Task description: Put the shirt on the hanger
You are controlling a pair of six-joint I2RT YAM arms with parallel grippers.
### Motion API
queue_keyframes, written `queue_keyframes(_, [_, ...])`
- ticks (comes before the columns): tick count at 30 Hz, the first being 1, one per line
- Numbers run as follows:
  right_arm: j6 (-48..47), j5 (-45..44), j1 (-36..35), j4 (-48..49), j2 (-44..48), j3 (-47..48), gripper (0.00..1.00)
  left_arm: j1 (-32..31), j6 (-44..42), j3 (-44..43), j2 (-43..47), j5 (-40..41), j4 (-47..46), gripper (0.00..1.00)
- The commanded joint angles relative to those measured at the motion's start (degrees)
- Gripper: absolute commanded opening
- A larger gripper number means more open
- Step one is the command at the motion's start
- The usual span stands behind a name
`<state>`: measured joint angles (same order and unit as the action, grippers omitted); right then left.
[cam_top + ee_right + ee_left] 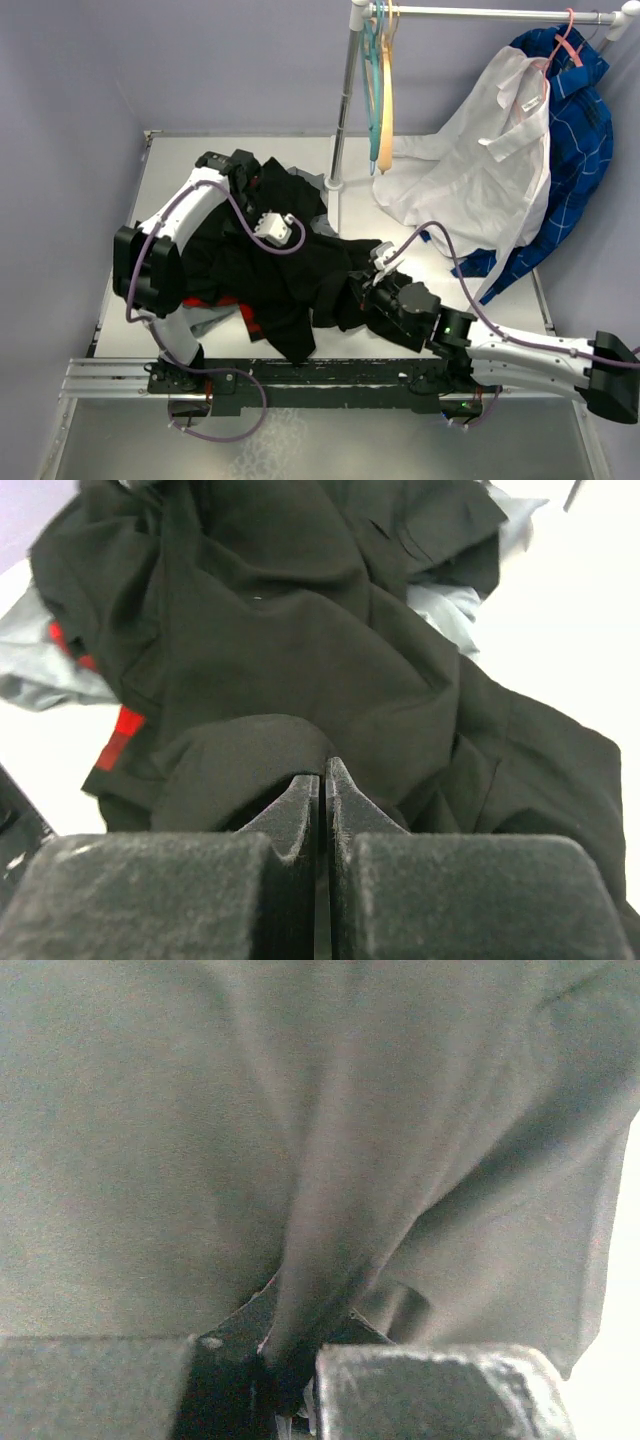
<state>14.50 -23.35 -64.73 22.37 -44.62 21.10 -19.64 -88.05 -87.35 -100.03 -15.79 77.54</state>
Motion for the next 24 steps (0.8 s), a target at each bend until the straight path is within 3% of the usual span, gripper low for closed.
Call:
queue_keyframes(1, [7.4,-9.2,3.0,14.2,-5.4,0.3,0.00,3.5,3.5,-7.2,-5.8,-5.1,-4.7,0.14])
queue_keyframes(7, [15.7,-8.7,17.0,9.7,-16.0,5.6,0.00,5.6,7.3,-16.5,-12.3,-4.1,-5.5,0.23])
queue_keyframes(10, [13.9,-7.9,20.4,11.0,-19.2,7.6,0.00,6.2,8.3,-18.1,-13.2,-3.4,-5.4,0.37])
queue_keyframes(12, [12.2,-6.1,22.7,11.9,-20.9,9.0,0.00,6.4,9.5,-19.4,-12.9,-3.4,-4.4,0.71])
queue_keyframes(13, [11.5,-4.7,24.1,12.2,-21.8,9.7,0.00,6.5,10.3,-20.3,-12.6,-3.6,-3.7,0.97])
queue_keyframes(18, [9.6,-0.3,27.8,13.6,-26.8,12.1,0.00,6.8,9.8,-21.8,-5.3,-10.9,0.4,0.99])
queue_keyframes(21, [9.7,1.1,28.7,14.8,-28.8,12.1,0.00,7.1,0.4,-16.1,2.7,-16.3,4.2,0.99])
queue_keyframes(24, [10.4,2.4,29.3,15.9,-30.4,11.9,0.00,6.8,-4.3,-9.0,8.2,-16.4,3.5,0.99])
